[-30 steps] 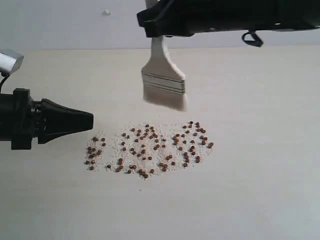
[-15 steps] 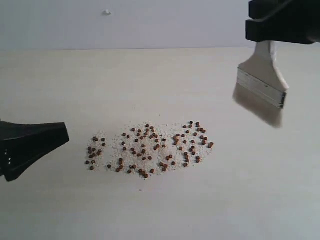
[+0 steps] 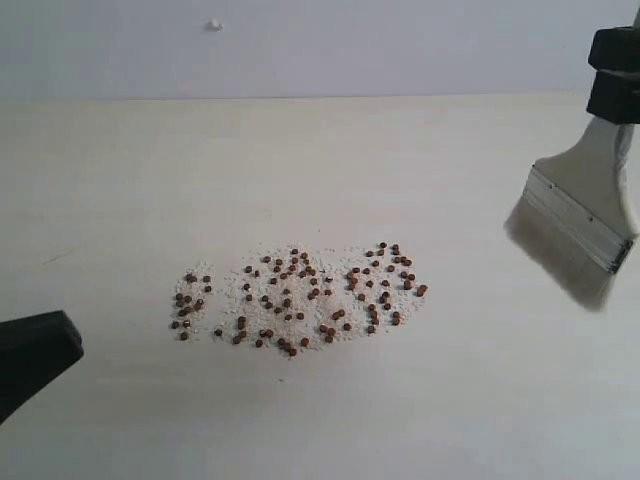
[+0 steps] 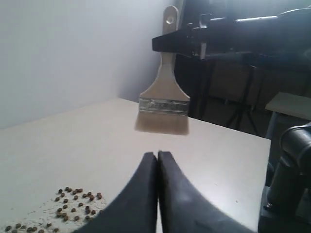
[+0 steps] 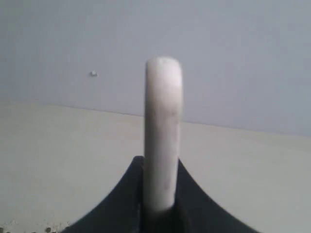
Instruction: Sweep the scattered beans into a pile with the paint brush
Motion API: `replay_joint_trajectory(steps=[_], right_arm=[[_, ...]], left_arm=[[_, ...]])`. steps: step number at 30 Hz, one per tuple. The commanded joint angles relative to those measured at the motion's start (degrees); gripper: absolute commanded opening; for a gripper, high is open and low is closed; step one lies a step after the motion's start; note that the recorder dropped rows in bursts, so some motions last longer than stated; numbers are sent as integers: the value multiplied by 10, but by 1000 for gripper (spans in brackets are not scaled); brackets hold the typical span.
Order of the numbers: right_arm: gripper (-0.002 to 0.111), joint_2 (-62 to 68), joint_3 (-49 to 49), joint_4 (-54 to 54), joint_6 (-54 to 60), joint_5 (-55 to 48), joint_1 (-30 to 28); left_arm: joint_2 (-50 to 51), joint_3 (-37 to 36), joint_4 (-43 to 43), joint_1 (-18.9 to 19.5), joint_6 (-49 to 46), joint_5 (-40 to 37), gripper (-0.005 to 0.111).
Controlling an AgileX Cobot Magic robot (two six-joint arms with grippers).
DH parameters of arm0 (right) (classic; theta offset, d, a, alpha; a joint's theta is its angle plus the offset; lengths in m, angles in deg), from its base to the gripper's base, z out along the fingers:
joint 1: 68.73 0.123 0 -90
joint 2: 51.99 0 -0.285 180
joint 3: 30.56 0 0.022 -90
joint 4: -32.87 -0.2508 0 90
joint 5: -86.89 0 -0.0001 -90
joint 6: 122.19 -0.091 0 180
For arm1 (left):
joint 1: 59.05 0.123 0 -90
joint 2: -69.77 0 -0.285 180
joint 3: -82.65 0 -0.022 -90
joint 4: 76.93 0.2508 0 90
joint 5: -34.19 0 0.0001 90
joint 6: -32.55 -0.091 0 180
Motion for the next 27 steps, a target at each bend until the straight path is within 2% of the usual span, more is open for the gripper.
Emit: replay_joint_trajectory(steps=[1,9,14,20,27], right_arm=[[0,-19,-18,-3,-15,4,-2],[0,-20,-59,-3,2,-3,-1],[0,-20,-58,-3,16,-47,-1],[0,-20,-58,-3,16,-46,-1],[0,-20,-58,-3,10,-62,-1]], left_arm=[[-79,-2,35,-1,87,8,0],[-196,-2,88,-1,205,8,0],[-207,-2,143,-1,208,8,0],[-207,-2,199,-1,207,8,0],[-207,-2,214,-1,207,8,0]])
